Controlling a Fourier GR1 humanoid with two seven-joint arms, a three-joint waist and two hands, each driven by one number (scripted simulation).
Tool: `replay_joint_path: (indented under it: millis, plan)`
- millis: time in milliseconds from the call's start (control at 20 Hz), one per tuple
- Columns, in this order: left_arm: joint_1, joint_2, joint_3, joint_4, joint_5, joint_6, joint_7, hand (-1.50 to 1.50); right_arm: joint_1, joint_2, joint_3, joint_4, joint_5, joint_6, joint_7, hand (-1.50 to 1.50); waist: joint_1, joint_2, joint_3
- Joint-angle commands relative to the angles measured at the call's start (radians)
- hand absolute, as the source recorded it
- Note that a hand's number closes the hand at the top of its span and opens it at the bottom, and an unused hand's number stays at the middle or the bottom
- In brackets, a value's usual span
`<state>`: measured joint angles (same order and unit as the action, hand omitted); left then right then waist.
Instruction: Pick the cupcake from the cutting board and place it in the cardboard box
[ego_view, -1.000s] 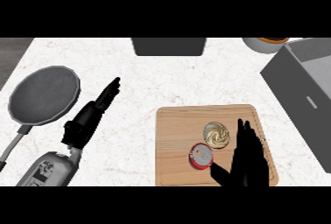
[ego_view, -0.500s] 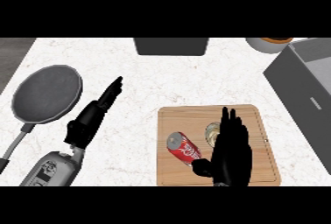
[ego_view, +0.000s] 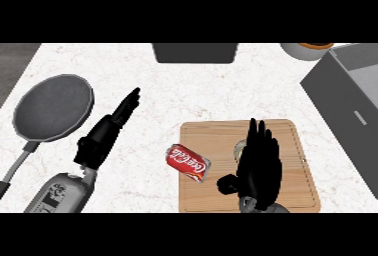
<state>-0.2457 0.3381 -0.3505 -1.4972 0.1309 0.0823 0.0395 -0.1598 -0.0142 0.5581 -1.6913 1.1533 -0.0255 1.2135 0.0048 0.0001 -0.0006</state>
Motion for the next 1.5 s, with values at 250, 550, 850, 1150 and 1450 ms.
replay_joint_path:
  millis: [250,550,850,1150,1450]
  plan:
    - [-0.003,-0.012,0.038,0.023,-0.027,-0.022,-0.009,0.00,-0.017,0.014,-0.012,-0.019,-0.021,0.055,0.189,-1.50,-0.006,-0.001,0.000]
    - [0.033,-0.025,0.041,-0.008,-0.028,-0.040,-0.008,0.00,-0.019,0.014,-0.046,0.119,-0.075,-0.018,0.137,-1.50,0.001,0.000,0.000]
    - [-0.017,-0.065,0.060,0.027,-0.056,-0.038,0.011,0.00,-0.063,0.014,-0.045,0.194,-0.109,-0.042,0.131,-1.50,-0.001,0.001,0.001]
    - [0.005,-0.080,0.055,0.011,-0.093,-0.043,0.004,0.00,-0.084,0.014,-0.045,0.240,-0.130,-0.057,0.144,-1.50,0.000,0.001,0.000]
    - [0.019,-0.075,0.082,0.012,-0.088,-0.074,-0.012,0.00,0.009,0.014,-0.054,0.303,-0.067,-0.101,0.073,-1.50,-0.005,0.001,0.000]
